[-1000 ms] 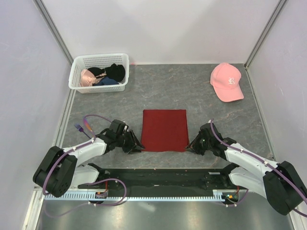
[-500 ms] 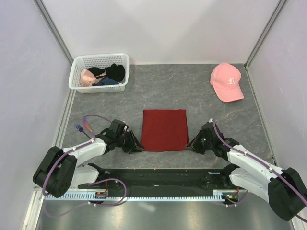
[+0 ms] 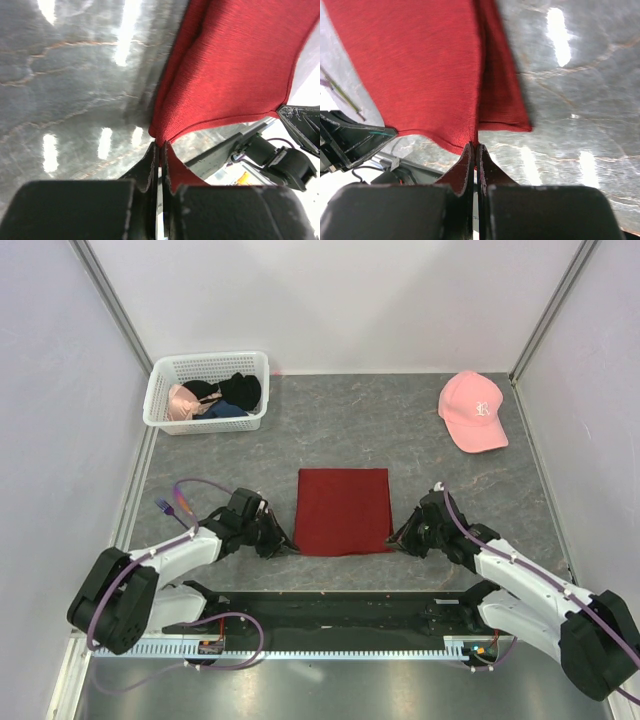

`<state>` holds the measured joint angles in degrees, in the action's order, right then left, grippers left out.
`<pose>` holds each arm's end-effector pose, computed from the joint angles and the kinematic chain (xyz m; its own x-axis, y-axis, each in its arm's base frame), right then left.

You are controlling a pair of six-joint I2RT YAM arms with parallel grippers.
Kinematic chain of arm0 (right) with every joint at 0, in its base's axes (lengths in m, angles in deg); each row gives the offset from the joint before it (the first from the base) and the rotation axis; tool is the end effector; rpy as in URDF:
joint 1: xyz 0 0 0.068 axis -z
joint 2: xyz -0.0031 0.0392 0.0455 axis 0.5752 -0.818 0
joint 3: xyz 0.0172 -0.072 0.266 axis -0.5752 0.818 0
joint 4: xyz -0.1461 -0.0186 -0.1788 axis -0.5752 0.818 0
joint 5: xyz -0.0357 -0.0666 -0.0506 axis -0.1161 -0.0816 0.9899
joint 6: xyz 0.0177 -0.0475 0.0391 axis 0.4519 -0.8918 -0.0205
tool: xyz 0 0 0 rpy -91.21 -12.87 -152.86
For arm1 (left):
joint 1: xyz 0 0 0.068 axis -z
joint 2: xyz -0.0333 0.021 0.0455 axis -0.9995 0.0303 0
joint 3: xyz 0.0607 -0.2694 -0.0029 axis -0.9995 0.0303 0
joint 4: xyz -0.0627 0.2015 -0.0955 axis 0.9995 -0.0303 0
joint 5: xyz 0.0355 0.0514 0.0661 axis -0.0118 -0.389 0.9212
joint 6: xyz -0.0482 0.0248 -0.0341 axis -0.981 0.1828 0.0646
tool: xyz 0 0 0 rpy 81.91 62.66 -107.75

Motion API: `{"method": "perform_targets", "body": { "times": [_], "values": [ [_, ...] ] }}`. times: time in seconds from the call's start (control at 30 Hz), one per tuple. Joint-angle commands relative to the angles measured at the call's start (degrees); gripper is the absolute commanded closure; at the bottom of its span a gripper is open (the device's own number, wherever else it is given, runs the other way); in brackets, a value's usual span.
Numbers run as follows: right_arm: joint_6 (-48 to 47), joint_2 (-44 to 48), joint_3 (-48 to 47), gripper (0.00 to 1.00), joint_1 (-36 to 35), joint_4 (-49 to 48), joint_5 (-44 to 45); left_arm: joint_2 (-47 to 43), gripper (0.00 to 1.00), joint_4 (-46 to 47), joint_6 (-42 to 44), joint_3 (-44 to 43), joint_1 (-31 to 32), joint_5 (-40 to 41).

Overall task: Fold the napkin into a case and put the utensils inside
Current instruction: Flatten out the square-folded napkin at the center of the board.

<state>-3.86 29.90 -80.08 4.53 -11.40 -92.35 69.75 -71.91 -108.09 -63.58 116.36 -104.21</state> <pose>0.1282 0.0864 0.1745 -0.8246 0.5489 -0.1374 0.3503 0.6859 0.6379 0.1502 -0.1029 0.1489 -0.9197 -0.3923 -0.0178 -0.2841 0.6958 -0.6597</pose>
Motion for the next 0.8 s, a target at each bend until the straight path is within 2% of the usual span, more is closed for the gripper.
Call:
{"method": "perform_targets", "body": {
  "times": [0.0,0.17,0.27,0.4,0.6,0.77],
  "values": [
    [-6.64,-0.34,-9.38,1.0,0.18,3.75,1.53,-5.04,0.98,-2.59,2.02,-6.14,0.03,-0.93],
    [-14.89,-4.99,-20.97,1.0,4.38,7.21,1.54,-5.58,0.98,-6.37,4.49,-16.66,-1.37,-1.02],
    [-18.59,-9.82,-27.91,1.0,8.25,7.21,0.57,-1.02,0.98,-6.03,5.81,-24.3,-3.74,-1.54],
    [-25.18,-19.74,-37.6,1.0,11.95,4.32,-1.27,8.99,0.98,-5.15,9.14,-35.57,-7.35,-0.4],
    [-29.15,-38.53,-54.64,1.0,18.01,0.79,-6.09,24.11,0.98,-1.02,12.83,-51.13,-10.34,0.22],
    [-29.68,-47.0,-64.85,1.0,21.35,-1.49,-10.05,35.35,0.98,1.0,17.67,-62.89,-12.27,-4.0]
  ]
}}
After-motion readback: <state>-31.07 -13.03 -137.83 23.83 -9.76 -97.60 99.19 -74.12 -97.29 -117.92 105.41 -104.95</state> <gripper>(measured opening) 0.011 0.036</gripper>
